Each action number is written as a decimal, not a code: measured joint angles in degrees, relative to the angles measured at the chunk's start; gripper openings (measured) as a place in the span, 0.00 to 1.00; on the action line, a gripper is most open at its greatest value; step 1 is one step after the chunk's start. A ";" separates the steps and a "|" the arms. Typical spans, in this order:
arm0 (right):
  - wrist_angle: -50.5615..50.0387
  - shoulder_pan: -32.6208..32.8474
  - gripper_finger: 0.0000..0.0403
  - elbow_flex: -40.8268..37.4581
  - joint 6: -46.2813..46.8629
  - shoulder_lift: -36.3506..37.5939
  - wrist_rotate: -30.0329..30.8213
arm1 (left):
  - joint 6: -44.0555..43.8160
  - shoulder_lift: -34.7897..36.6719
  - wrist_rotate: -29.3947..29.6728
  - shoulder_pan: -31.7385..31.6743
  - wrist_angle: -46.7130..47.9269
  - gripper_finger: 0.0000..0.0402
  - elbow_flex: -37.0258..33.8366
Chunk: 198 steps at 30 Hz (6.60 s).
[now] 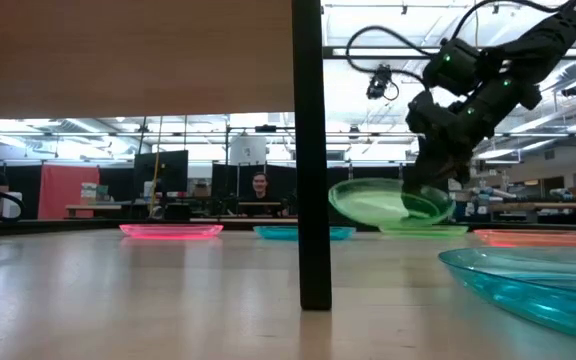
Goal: Place and stack plates onto a shelf
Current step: Put the bottom green plate on the shelf, then put the top red plate on the shelf
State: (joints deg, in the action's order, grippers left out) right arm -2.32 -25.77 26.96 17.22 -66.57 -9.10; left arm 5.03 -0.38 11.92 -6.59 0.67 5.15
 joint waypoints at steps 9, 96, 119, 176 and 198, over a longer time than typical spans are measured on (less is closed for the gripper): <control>0.38 -2.13 0.02 0.00 1.13 8.02 -0.04 | -0.01 0.02 0.00 0.01 0.02 0.35 0.00; -11.89 29.97 0.02 54.71 8.08 -35.56 -2.77 | -0.84 0.00 0.00 0.02 2.69 0.35 0.00; -11.37 30.11 0.07 54.69 6.15 -35.54 -2.55 | -1.52 0.00 0.00 0.01 2.69 0.35 0.00; -6.16 29.43 0.28 54.64 6.36 -35.31 -9.01 | -9.39 0.00 0.00 0.00 4.11 0.35 0.00; -24.86 30.26 0.28 54.64 -11.51 -17.22 6.40 | -14.72 -5.87 13.46 -0.70 -7.37 0.34 0.39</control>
State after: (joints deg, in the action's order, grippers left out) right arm -27.18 4.49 81.60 5.71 -83.78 -2.70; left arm -9.69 -6.25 25.39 -7.29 -6.70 5.54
